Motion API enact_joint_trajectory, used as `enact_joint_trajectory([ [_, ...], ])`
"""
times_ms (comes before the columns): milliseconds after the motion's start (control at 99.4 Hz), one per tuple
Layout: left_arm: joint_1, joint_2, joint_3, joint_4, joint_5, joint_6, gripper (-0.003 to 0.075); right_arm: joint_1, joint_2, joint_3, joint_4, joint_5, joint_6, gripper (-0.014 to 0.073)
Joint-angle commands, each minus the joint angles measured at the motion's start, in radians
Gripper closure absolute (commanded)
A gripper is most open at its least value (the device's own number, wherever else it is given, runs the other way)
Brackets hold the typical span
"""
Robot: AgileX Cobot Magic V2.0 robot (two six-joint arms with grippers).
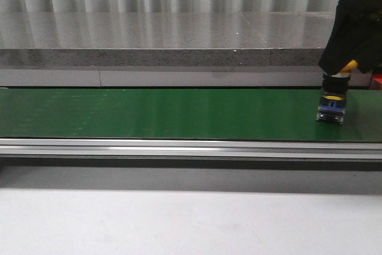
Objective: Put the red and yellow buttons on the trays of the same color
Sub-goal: 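Grasp the yellow button arriving on the belt with the right gripper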
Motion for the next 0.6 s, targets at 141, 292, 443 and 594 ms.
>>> enact_joint_trajectory([
  [141, -0.009, 0.000, -0.027, -0.022, -0.068, 0.002, 0.0739, 0.001, 0.043, -0.026, 0.018, -0.066, -0.001, 0.0144],
  [292, -0.009, 0.000, -0.027, -0.022, -0.068, 0.002, 0.0739, 0.001, 0.042, -0.026, 0.018, -0.044, 0.041, 0.0402],
  [443, -0.009, 0.000, -0.027, -0.022, -0.068, 0.002, 0.0739, -0.017, 0.006, -0.026, 0.000, -0.014, 0.119, 0.0519],
  [594, -0.009, 0.000, -0.027, -0.022, -0.068, 0.002, 0.0739, -0.079, -0.076, -0.026, -0.115, 0.028, 0.268, 0.0519],
])
